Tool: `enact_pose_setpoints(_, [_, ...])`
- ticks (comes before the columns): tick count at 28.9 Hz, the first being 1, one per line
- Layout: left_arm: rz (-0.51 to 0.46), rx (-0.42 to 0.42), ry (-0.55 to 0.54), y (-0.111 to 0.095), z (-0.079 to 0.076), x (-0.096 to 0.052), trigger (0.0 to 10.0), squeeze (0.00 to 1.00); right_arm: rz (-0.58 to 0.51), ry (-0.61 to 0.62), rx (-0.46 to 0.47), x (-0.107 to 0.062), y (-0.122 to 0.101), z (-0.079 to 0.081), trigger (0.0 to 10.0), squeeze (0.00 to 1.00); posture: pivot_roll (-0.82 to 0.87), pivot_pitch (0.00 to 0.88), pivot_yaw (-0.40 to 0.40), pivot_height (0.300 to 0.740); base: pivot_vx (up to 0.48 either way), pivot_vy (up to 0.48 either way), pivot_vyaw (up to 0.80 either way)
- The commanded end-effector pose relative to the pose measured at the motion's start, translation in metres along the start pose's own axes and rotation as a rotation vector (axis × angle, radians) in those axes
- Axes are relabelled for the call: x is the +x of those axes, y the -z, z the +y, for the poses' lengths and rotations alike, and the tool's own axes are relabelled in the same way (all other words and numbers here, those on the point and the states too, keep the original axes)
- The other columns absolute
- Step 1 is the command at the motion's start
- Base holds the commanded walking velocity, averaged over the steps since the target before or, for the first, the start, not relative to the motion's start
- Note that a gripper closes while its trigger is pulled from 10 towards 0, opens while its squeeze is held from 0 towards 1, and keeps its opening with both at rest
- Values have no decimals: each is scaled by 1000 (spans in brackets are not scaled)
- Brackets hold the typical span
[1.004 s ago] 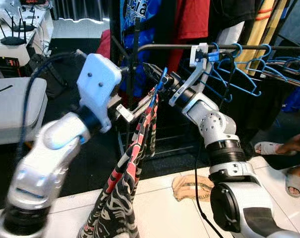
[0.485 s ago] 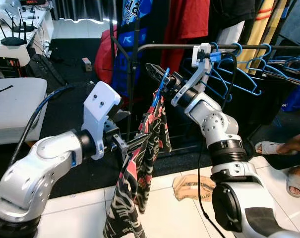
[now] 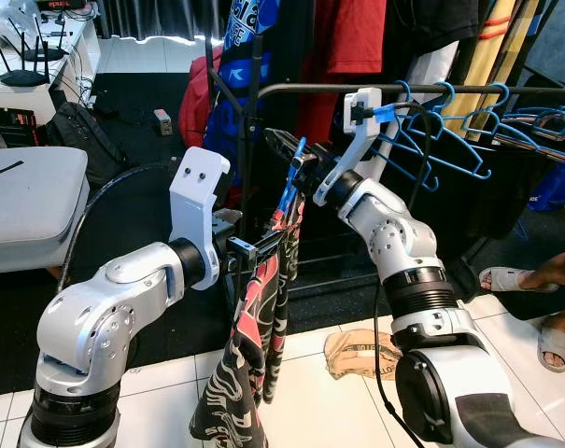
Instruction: Hang hanger
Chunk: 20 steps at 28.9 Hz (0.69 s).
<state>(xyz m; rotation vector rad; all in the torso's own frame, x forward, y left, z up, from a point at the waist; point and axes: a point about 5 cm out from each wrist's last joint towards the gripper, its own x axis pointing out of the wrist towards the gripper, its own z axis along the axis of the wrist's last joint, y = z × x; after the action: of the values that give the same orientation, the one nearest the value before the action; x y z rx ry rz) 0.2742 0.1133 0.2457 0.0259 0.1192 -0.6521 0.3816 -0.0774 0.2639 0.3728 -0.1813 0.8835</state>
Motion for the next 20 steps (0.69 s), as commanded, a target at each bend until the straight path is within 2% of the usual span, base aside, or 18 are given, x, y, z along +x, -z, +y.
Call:
enact_pose_setpoints(1, [45,24,7,6,-2,-1,10000,0,-24,11,-23,-1,-6,-2,5451,0,60,18,-77,740,0,0,0])
enact_pose_setpoints(7, [200,108,-47,28,-2,1,10000,0,-23,15,-50,0,-7,-2,5216,0,65,17,-73,740,0,0,0])
enact_pose_setpoints(12, [227,112,-87,32,0,3,10000,0,-24,18,-64,2,-6,-1,4941,0,63,14,-70,740,0,0,0])
enact_pose_setpoints(15, [236,140,-150,32,8,4,10000,0,-43,14,-62,3,-9,1,4902,0,63,17,-71,740,0,0,0])
enact_pose_setpoints(16, [243,171,-186,32,14,4,0,0,-51,9,-61,4,-11,2,4902,0,61,20,-72,740,0,0,0])
enact_pose_setpoints(18, [243,171,-186,32,14,4,0,0,-51,9,-61,4,-11,2,4902,0,61,20,-72,740,0,0,0])
enact_pose_setpoints(19, [262,217,-223,34,19,2,0,0,-59,3,-59,4,-12,3,4941,0,61,16,-71,740,0,0,0])
enact_pose_setpoints(20, [262,217,-223,34,19,2,0,0,-59,3,-59,4,-12,3,4941,0,61,16,-71,740,0,0,0])
